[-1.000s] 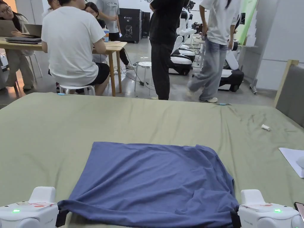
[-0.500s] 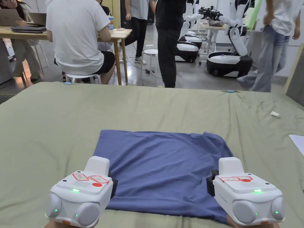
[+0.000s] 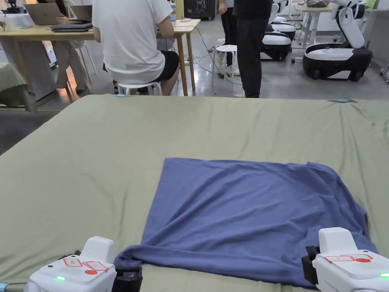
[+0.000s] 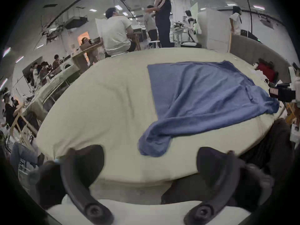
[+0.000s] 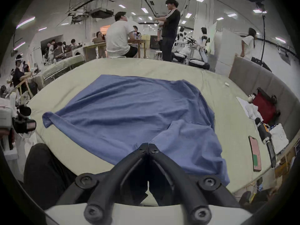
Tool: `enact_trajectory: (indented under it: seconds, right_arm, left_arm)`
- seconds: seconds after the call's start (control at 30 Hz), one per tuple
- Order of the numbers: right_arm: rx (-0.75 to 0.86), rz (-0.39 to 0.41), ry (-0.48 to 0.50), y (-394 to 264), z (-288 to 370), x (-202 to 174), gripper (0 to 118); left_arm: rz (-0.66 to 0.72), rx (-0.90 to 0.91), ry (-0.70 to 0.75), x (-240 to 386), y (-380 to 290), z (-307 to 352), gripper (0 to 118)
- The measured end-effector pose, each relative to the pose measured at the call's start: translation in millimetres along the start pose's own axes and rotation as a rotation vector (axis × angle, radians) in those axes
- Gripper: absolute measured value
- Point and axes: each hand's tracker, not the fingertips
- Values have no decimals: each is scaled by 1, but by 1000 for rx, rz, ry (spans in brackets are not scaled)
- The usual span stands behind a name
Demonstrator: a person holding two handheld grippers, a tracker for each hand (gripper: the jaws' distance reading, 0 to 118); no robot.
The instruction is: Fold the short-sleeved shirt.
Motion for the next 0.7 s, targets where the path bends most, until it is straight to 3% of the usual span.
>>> enact_trajectory:
  seconds: [0.17,0.27,0.3,0.37,0.4,0.7]
  right_arm:
    - [-11,4,-1,9,-10,7,0]
    - [-17,-1,-10,14,-12,13,0]
    - [-18,-1,-15,16,-11,16,0]
    - [-15,-3,-24,22,-4,18,0]
    - [-15,-7,-26,24,-3,21,0]
    - [-118,-19,-82,14,9,75,0]
  left_arm:
    - [2,-29,-69,-2,9,-34,106]
    - [24,-31,-134,-3,13,-54,92]
    - [46,-74,-144,-4,15,-63,83]
    - [44,-121,-145,-5,14,-75,20]
    - [47,-107,-142,-5,14,-74,7]
    - [-4,-83,-105,14,39,-32,5]
